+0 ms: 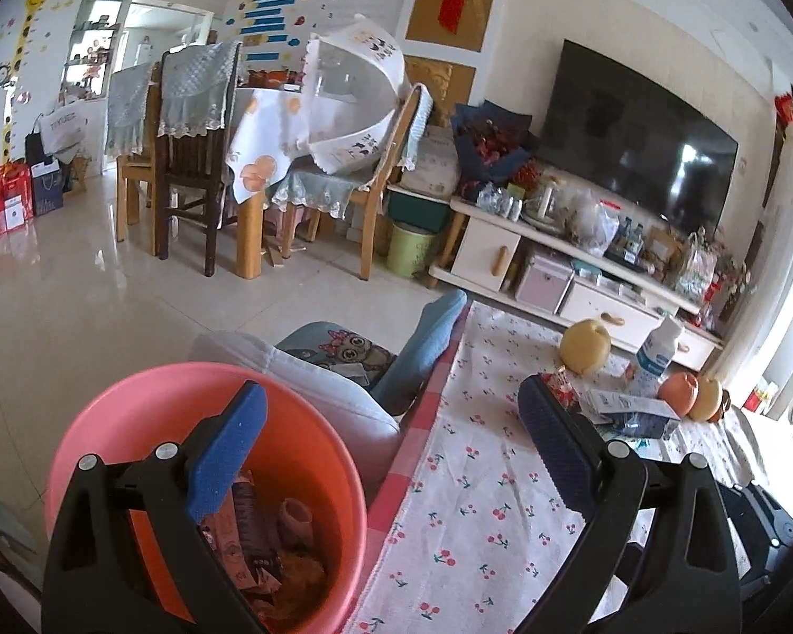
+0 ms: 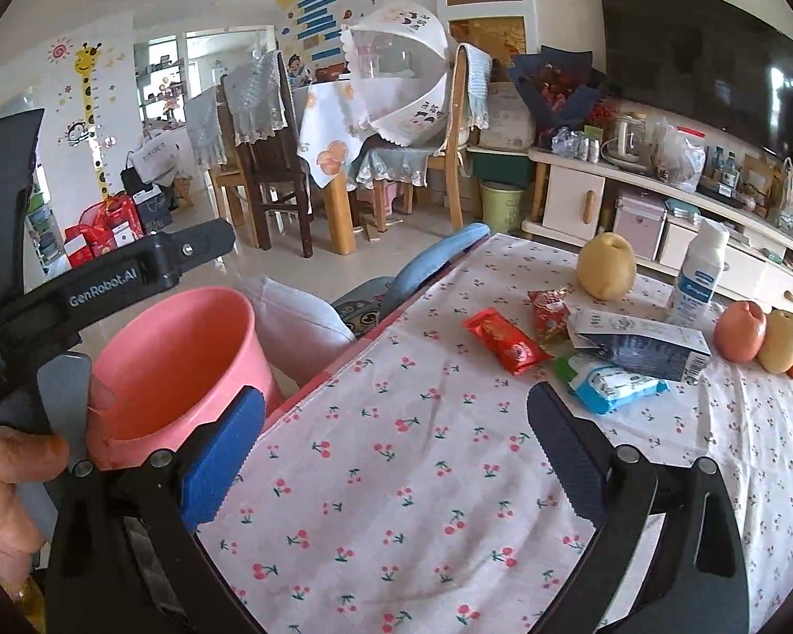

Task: Collect trash
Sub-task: 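Move both tools back over the remaining trash on the table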

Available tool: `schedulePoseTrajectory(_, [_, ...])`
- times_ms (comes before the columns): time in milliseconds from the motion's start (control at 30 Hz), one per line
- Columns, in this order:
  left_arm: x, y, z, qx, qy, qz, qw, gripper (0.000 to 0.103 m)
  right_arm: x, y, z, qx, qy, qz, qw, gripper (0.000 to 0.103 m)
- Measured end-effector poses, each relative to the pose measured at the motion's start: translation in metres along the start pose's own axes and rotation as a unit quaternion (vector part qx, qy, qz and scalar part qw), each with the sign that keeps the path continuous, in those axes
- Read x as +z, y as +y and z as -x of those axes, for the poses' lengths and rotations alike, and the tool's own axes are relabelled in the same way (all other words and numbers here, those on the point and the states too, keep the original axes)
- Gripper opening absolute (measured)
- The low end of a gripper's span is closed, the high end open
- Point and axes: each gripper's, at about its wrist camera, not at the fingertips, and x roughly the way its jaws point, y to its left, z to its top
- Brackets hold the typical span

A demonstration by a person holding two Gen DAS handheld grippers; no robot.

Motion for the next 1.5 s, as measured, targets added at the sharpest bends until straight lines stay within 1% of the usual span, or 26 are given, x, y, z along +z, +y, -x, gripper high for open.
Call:
schedulePoseTrajectory(267, [-0.004, -0.030, -0.008, 0.010, 0.023, -0.045, 0.9986, 0.096, -0.010, -0.023, 0.011, -0.015, 0.008, -0.012, 1.000, 0.098])
schedulePoseTrajectory(500, [-0.010, -0.057, -0.015, 0.011, 0.040, -0.074, 0.9964, 0.096, -0.020, -0.042, 0.024, -0.030, 0.010, -0.009, 0.999, 0.098])
schedulePoseTrajectory(700, [-0.016, -0.074, -0.025, 0.024, 0.057, -0.091, 0.9940, 0.096, -0.028, -0.056, 0.036, -0.035, 0.006, -0.006, 0.999, 0.098])
schedulePoseTrajectory(867, [-0.019, -0.085, -0.029, 0.031, 0.058, -0.099, 0.9929, 0.096, -0.035, -0.077, 0.044, -0.039, 0.002, -0.026, 0.999, 0.098])
schedulePoseTrajectory(1067, [-0.025, -0.105, -0.038, 0.034, 0.063, -0.125, 0.9896, 0.096, -0.041, -0.105, 0.048, -0.051, 0.000, -0.048, 0.998, 0.098])
schedulePoseTrajectory(1233, [-0.028, -0.119, -0.044, 0.024, 0.066, -0.130, 0.9891, 0.096, -0.045, -0.132, 0.047, -0.057, 0.006, -0.074, 0.996, 0.098])
schedulePoseTrajectory(1333, [-0.031, -0.126, -0.051, 0.020, 0.075, -0.131, 0.9884, 0.096, -0.047, -0.145, 0.046, -0.065, 0.010, -0.081, 0.995, 0.098])
schedulePoseTrajectory(1500, [-0.034, -0.137, -0.060, 0.013, 0.081, -0.124, 0.9889, 0.096, -0.049, -0.167, 0.045, -0.073, 0.018, -0.097, 0.992, 0.098])
